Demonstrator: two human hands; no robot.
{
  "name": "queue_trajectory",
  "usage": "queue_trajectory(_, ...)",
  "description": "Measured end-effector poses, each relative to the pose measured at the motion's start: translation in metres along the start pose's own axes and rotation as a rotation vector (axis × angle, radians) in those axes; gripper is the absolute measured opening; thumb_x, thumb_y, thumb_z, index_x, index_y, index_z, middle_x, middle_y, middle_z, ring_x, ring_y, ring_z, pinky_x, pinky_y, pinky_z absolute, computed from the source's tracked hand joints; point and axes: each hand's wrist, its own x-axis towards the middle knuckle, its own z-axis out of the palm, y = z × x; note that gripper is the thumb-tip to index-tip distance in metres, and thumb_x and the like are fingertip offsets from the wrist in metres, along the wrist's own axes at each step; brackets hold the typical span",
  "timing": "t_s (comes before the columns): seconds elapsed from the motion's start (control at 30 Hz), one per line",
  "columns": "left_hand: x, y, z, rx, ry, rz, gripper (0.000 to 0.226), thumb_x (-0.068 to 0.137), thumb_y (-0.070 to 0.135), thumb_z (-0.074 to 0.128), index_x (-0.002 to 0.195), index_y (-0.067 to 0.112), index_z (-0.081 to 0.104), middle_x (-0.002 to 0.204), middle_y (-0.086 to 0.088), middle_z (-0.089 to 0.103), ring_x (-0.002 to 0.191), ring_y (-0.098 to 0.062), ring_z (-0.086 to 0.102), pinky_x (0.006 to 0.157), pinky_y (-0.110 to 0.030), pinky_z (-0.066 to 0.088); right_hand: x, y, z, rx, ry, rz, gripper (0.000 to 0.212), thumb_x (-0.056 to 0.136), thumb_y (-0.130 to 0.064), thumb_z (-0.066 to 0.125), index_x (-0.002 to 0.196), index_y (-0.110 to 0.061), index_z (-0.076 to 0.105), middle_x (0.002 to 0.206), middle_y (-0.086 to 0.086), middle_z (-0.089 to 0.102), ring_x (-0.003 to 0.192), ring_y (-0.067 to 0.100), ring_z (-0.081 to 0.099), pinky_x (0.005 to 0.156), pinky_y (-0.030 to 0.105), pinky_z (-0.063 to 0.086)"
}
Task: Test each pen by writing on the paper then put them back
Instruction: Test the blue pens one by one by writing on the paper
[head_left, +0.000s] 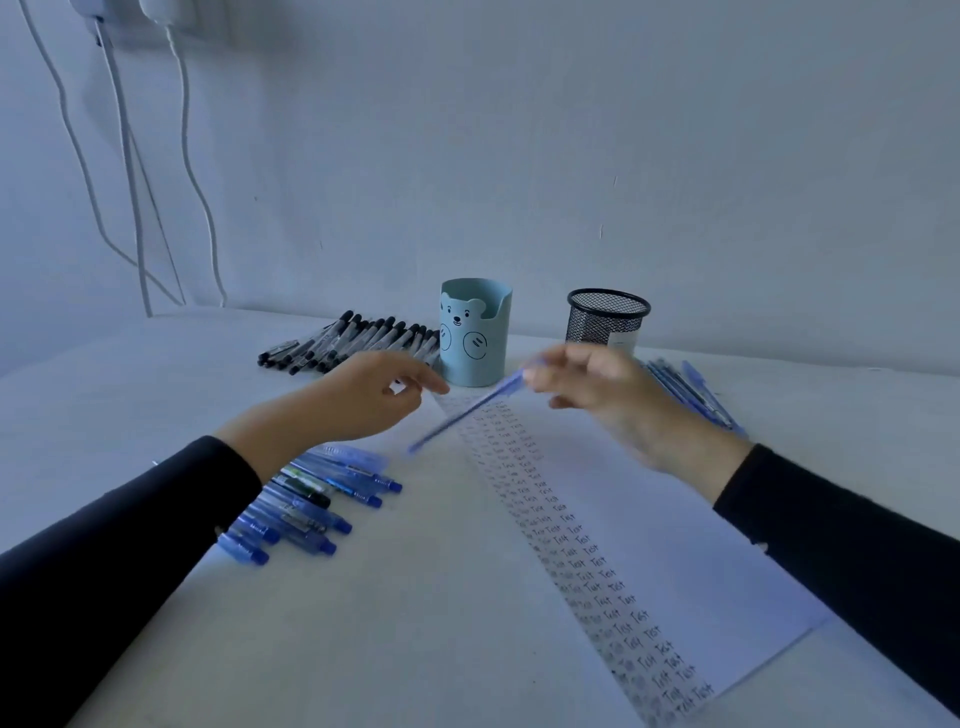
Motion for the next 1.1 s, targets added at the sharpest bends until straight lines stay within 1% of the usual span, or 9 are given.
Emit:
queue_trajectory(0.17, -0.002, 0.006, 0.009, 0.117, -0.075, 0.082, 0.035, 0.089, 0.049, 0.047, 0.113, 0.036, 0.068, 0.124, 0.023, 0.053, 0.12, 0.0, 0.038, 0.106, -0.021, 0.025, 0.006, -0.027, -0.029, 0.387, 0.115, 0.043, 0.009, 0.099, -0.022, 0.052, 0.093, -0.016, 0.056, 0.078, 0.003, 0.066, 0.066, 0.019, 0.059, 0.072, 0.032, 0.05)
queue_trajectory(0.23, -0.004, 0.011, 0.012, 0.13, -0.128, 0.111, 0.055, 0.08, 0.071, 0.042, 0.118, 0.038, 0.065, 0.129, 0.027, 0.048, 0.125, 0.005, 0.033, 0.109, -0.022, 0.02, 0.004, -0.027, -0.03, 0.232, 0.106, -0.002, 0.012, 0.101, -0.027, 0.05, 0.104, -0.019, 0.059, 0.071, 0.004, 0.058, 0.06, 0.019, 0.053, 0.066, 0.03, 0.05)
queue_trajectory(0.37, -0.006, 0.014, 0.014, 0.075, -0.223, 0.071, 0.062, 0.075, 0.07, 0.054, 0.128, 0.038, 0.058, 0.137, 0.028, 0.046, 0.125, 0.01, 0.039, 0.107, -0.015, 0.025, -0.004, -0.014, -0.014, -0.301, -0.113, -0.027, 0.017, 0.101, -0.033, 0.049, 0.111, -0.037, 0.062, 0.067, -0.004, 0.05, 0.058, 0.005, 0.047, 0.056, 0.013, 0.04)
queue_trajectory(0.5, -0.006, 0.009, 0.014, 0.041, -0.228, 0.059, 0.046, 0.085, 0.055, 0.059, 0.129, 0.038, 0.058, 0.135, 0.028, 0.05, 0.121, 0.013, 0.044, 0.105, -0.012, 0.03, -0.008, 0.004, 0.003, -0.748, -0.305, -0.083, 0.02, 0.101, -0.039, 0.048, 0.111, -0.03, 0.062, 0.085, 0.005, 0.066, 0.067, 0.011, 0.05, 0.065, 0.029, 0.042)
queue_trajectory(0.67, -0.004, 0.008, 0.014, 0.064, -0.24, 0.059, 0.04, 0.091, 0.05, 0.055, 0.129, 0.038, 0.058, 0.137, 0.027, 0.049, 0.124, 0.011, 0.043, 0.108, -0.018, 0.033, -0.018, 0.005, 0.012, -1.07, -0.267, -0.354, 0.033, 0.095, -0.059, 0.045, 0.126, -0.055, 0.057, 0.097, -0.047, 0.042, 0.065, -0.02, 0.049, 0.057, 0.011, 0.027)
queue_trajectory(0.8, -0.004, 0.009, 0.012, 0.068, -0.254, 0.061, 0.044, 0.088, 0.054, 0.056, 0.13, 0.039, 0.056, 0.136, 0.028, 0.049, 0.123, 0.01, 0.043, 0.105, -0.016, 0.033, -0.017, 0.002, 0.01, -1.162, -0.25, -0.204, 0.045, 0.093, -0.067, 0.035, 0.135, -0.054, 0.045, 0.059, -0.008, 0.053, 0.059, -0.003, 0.047, 0.06, 0.02, 0.036)
queue_trajectory(0.9, -0.004, 0.008, 0.012, 0.054, -0.255, 0.04, 0.043, 0.087, 0.055, 0.057, 0.128, 0.043, 0.055, 0.136, 0.03, 0.048, 0.122, 0.01, 0.044, 0.107, -0.018, 0.032, -0.01, -0.001, -0.002, -0.919, -0.223, -0.118, 0.015, 0.101, -0.03, 0.041, 0.116, -0.032, 0.04, 0.067, -0.002, 0.055, 0.062, 0.013, 0.049, 0.062, 0.033, 0.041)
queue_trajectory(1.03, -0.005, 0.01, 0.012, 0.043, -0.263, 0.029, 0.045, 0.087, 0.054, 0.057, 0.129, 0.041, 0.055, 0.135, 0.03, 0.048, 0.122, 0.01, 0.043, 0.105, -0.016, 0.03, 0.002, -0.013, -0.018, -0.137, -0.065, 0.114, 0.029, 0.094, 0.002, 0.027, 0.101, -0.017, 0.049, 0.088, 0.009, 0.057, 0.056, 0.018, 0.039, 0.045, 0.026, 0.037)
queue_trajectory(1.1, -0.005, 0.011, 0.011, 0.051, -0.272, 0.034, 0.046, 0.087, 0.055, 0.056, 0.13, 0.04, 0.055, 0.136, 0.03, 0.047, 0.123, 0.01, 0.043, 0.106, -0.017, 0.031, 0.005, -0.019, -0.025, 0.317, -0.056, 0.172, 0.038, 0.092, 0.004, 0.022, 0.102, -0.01, 0.057, 0.097, 0.014, 0.065, 0.062, 0.019, 0.055, 0.049, 0.029, 0.05)
